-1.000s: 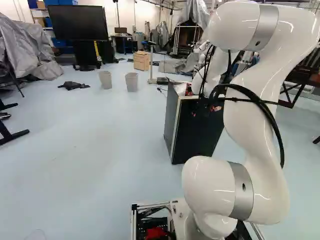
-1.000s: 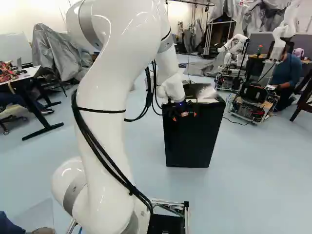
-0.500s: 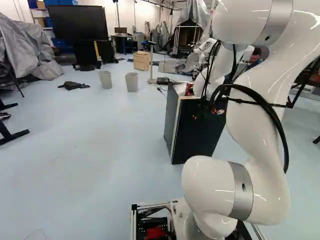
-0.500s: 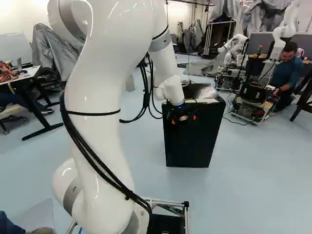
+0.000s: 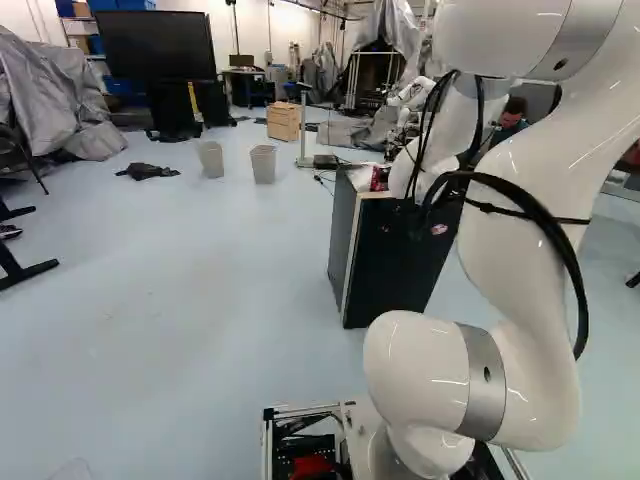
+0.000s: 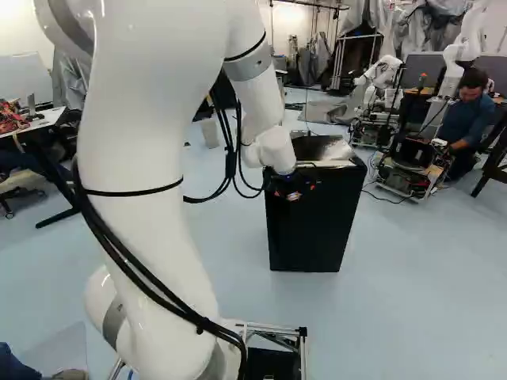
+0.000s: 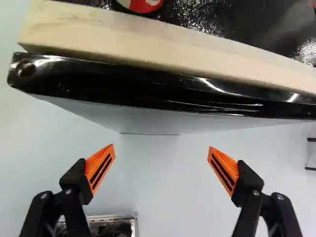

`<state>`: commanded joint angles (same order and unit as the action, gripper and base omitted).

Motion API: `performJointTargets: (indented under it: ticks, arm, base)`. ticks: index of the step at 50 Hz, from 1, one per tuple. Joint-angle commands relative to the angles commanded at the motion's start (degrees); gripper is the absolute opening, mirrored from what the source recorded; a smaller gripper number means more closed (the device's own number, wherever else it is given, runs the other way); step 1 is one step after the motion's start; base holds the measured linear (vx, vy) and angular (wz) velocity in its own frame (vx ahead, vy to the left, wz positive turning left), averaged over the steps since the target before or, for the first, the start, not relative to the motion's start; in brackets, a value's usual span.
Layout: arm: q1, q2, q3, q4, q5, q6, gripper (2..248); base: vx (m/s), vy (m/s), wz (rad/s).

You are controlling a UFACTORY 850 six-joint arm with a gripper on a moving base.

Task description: Grab a drink from the fridge

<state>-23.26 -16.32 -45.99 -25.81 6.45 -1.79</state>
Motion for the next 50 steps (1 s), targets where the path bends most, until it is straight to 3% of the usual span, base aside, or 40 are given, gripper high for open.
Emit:
performJointTargets:
  ticks: [29, 50]
  arm:
    - [-0.47, 7.67, 9.01, 9.80, 16.59, 0.00, 247]
    - [2.76, 10.30, 11.91, 16.42, 28.94, 0.00, 247]
  base:
    - [0.000, 0.000, 0.000]
    - [0.000, 0.000, 0.000]
